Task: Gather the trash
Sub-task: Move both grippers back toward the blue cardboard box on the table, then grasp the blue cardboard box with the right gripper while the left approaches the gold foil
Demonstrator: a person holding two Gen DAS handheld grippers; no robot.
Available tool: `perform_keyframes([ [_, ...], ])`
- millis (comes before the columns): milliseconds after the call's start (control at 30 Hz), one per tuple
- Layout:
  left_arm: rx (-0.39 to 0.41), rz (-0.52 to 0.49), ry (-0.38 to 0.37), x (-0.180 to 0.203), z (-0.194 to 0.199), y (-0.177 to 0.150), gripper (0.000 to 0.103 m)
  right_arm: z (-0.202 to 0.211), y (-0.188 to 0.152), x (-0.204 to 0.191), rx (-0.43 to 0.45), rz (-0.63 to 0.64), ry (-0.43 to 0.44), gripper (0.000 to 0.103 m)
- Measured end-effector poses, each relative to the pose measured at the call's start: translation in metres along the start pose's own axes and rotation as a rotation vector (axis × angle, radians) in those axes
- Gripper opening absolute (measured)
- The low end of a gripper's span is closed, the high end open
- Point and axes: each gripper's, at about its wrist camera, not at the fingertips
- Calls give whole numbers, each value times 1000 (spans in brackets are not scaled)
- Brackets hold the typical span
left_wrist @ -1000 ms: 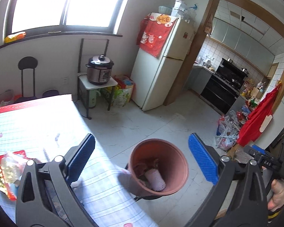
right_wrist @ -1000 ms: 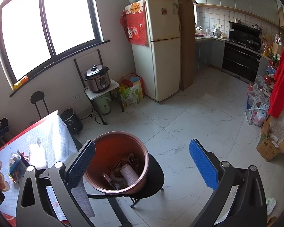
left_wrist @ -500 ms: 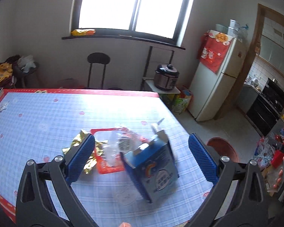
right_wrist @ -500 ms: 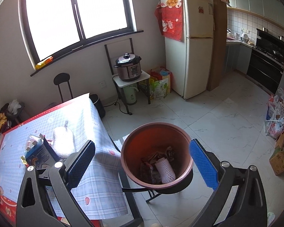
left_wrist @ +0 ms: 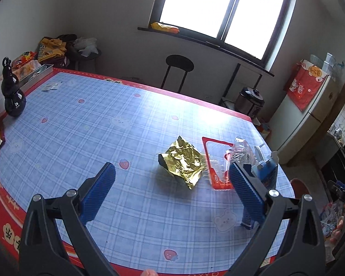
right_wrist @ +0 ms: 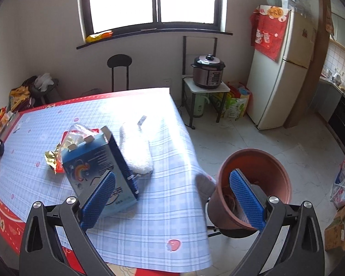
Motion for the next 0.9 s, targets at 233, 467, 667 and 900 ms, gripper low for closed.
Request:
perform_keyframes([
  [233,-28,25,-9,-39,-16,-1,97,-34,6,-109,-32,145,-89,98],
  [467,-70,-24,-15,-60,-36,5,97,-74,-2,-194,-55,232,-228,98],
  [667,-93,-61,-10,-71,-45,10,97,-106,-11,-223,-103,185,-333,98],
  [900,-185,-4,-46,-79,-76,16,97,-139,-14,-218,-172,162,-418,97],
])
Point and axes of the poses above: each gripper's, at about its wrist camera, not at the fingertips, and z roughly against the way its jaws point, x to its right, y to its top, and after that the axes turned 11 degrees about z, right-handed
